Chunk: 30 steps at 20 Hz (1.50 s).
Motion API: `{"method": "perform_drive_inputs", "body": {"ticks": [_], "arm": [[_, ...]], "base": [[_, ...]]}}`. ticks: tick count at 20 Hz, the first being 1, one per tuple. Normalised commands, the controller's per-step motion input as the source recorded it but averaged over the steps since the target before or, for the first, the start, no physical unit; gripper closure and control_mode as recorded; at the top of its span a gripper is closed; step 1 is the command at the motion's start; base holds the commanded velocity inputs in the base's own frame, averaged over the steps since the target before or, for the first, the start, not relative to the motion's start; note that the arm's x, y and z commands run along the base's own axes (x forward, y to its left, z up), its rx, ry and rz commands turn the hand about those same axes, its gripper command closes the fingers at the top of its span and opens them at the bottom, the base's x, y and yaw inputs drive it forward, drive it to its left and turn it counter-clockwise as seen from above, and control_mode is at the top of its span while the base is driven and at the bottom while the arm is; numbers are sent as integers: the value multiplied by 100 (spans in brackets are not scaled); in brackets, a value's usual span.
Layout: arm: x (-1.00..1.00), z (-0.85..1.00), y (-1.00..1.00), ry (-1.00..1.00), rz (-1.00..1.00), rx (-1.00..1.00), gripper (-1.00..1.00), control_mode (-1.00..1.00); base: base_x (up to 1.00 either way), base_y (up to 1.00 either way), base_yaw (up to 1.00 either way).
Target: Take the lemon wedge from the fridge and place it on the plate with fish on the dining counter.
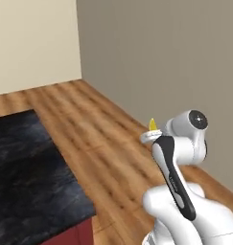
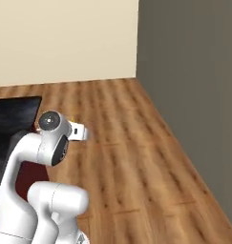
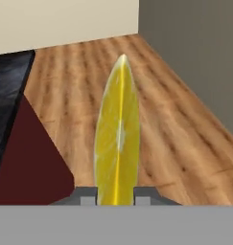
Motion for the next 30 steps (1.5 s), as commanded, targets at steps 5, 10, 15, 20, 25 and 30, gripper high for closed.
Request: {"method": "perform_drive_inputs", "body": {"ticks": [5, 10, 15, 20, 25, 30], "arm": [[0, 0, 0, 0, 0, 0, 100, 100], [0, 0, 0, 0, 0, 0, 100, 100], [0, 0, 0, 0, 0, 0, 100, 100], [0, 0, 0, 0, 0, 0, 100, 100], [0, 0, 0, 0, 0, 0, 100, 100], [0, 0, 0, 0, 0, 0, 100, 100]], "base": [[100, -19, 46], [100, -61, 36], [100, -11, 57], [100, -10, 67], [100, -38, 57], [100, -61, 48]]}}
